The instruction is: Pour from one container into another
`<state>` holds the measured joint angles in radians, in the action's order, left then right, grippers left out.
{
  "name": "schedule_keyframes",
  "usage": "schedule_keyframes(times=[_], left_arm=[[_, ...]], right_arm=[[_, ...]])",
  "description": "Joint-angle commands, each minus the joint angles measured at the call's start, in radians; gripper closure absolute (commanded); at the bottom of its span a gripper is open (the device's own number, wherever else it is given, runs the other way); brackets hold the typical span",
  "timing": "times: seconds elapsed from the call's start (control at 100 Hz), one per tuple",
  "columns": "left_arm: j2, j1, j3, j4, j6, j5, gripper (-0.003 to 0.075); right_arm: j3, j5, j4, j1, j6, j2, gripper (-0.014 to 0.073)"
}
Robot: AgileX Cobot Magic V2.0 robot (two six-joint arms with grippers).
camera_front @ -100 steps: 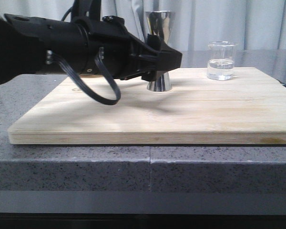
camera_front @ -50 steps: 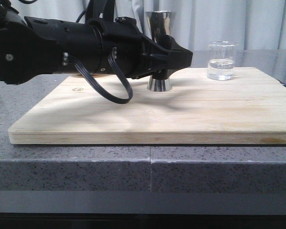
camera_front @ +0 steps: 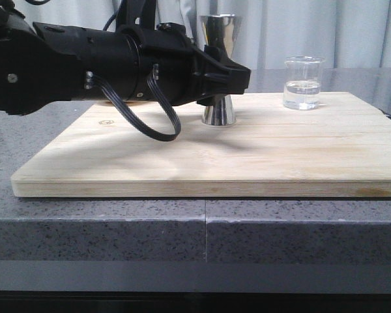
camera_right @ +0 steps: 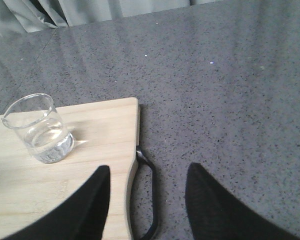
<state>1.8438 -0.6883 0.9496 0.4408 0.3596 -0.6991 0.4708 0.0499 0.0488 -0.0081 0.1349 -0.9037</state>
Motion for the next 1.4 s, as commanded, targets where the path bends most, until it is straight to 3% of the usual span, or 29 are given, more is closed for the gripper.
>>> schedule_keyframes(times=[0.0, 0.49, 0.82, 1.39], left_arm=[[-0.042, -0.008, 0.020, -0.014, 0.009, -0.062, 0.0532], [-0.041, -0.008, 0.020, 0.016, 0.009, -0.078, 0.0741], [-0.088, -0.008, 0.020, 0.083, 0.044, -0.101, 0.0741], [-0.119, -0.008, 0.020, 0.110, 0.080, -0.100, 0.0741]], right_arm=[[0.036, 0.086, -0.005, 0.000, -0.006, 0.005, 0.0277], [0.036, 0.097, -0.035, 0.002, -0.006, -0.018, 0.0277], [0.036, 0.289, -0.177, 0.136, -0.006, -0.169, 0.0277], [0.036, 0.592, -0.261, 0.170, -0.006, -0.420, 0.0253]])
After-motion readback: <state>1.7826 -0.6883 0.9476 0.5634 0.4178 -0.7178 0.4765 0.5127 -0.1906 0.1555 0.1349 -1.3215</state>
